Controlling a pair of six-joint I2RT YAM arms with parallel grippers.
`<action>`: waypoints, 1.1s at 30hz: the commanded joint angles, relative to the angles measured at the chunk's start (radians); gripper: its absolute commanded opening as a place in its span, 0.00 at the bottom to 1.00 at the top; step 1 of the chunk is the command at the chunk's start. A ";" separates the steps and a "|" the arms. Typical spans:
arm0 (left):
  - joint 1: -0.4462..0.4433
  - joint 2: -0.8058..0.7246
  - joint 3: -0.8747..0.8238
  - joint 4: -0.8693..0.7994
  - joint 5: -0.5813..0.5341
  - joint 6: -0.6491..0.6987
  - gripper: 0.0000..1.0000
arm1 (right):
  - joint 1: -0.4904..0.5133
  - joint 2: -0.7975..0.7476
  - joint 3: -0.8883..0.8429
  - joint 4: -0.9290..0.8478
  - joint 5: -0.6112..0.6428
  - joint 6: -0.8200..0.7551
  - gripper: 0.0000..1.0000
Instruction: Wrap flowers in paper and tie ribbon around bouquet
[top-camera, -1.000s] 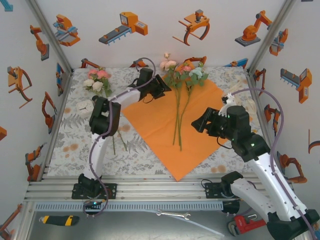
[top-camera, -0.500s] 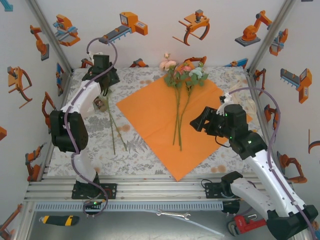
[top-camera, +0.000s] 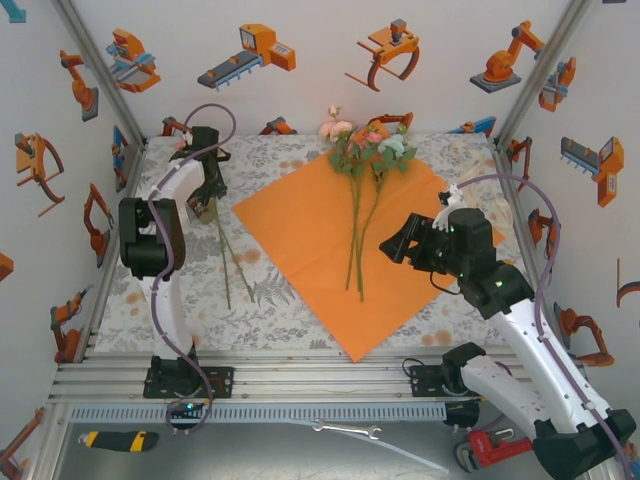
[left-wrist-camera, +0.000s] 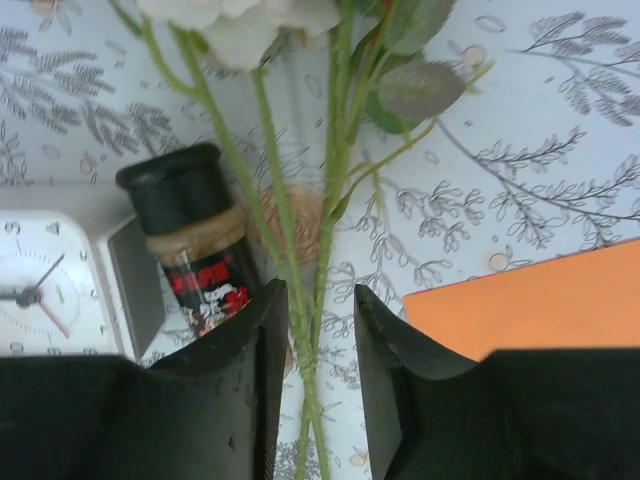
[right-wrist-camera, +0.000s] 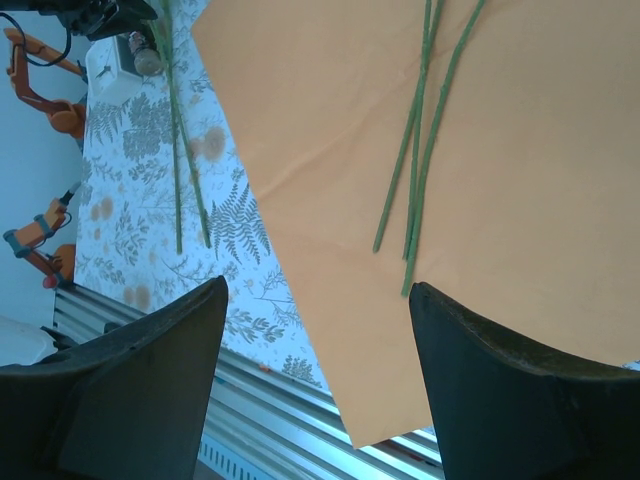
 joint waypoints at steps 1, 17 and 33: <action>0.006 0.039 0.070 -0.017 0.030 0.045 0.33 | 0.004 -0.007 0.005 0.001 0.016 0.006 0.67; 0.022 0.250 0.337 -0.222 0.078 0.114 0.36 | 0.003 -0.013 0.013 -0.018 0.026 0.007 0.67; 0.025 0.216 0.341 -0.290 0.174 0.101 0.07 | 0.003 -0.029 0.016 -0.022 0.022 0.021 0.67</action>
